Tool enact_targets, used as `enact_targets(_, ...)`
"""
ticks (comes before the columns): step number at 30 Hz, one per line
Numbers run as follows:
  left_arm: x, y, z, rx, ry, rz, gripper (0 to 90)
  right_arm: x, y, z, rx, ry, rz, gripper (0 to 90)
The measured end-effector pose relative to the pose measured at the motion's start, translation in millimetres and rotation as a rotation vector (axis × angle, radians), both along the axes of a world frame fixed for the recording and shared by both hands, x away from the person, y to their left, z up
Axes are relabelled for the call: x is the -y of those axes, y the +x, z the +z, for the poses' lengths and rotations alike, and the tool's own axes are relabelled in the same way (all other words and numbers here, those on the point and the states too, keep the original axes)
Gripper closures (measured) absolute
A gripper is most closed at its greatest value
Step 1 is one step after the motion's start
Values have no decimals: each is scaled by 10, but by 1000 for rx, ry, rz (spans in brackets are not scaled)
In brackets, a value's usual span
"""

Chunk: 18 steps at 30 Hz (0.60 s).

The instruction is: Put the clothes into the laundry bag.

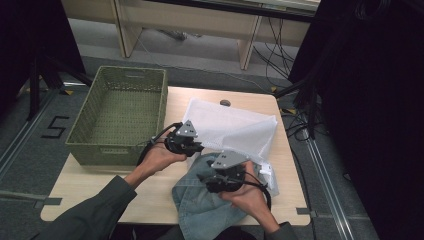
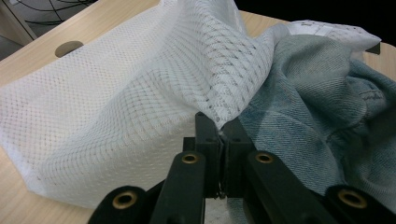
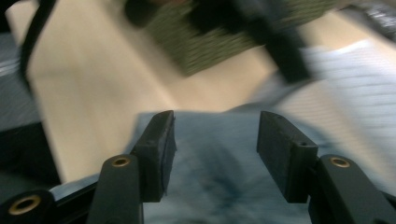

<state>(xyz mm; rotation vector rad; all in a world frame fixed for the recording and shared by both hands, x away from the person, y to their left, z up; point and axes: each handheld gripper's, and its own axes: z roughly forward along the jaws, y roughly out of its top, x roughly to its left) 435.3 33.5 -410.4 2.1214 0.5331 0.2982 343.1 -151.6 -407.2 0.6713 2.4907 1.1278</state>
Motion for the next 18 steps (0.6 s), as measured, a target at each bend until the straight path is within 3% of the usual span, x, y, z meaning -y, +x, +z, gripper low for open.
enact_targets(2,-11,7,0,6,14,-8,869,-62,-51,-66,-25,-24,33,466)
enact_targets(5,-2,7,-12,0,1,2,869,-124,-108,-172,-49,-46,87,458)
enact_targets(10,-11,11,-14,1,17,-7,869,-245,-203,-345,-118,-59,86,440)
enact_targets(13,-9,6,-20,-5,9,3,869,-289,-229,-416,-157,-95,119,427)
enact_targets(15,-5,3,-24,-8,-2,9,869,-293,-225,-434,-147,-113,142,425)
enact_targets(17,-8,9,-22,-6,0,5,868,-292,-254,-437,-186,-101,127,420)
enact_targets(18,-8,9,-23,-5,1,4,868,-291,-246,-448,-166,-92,139,419)
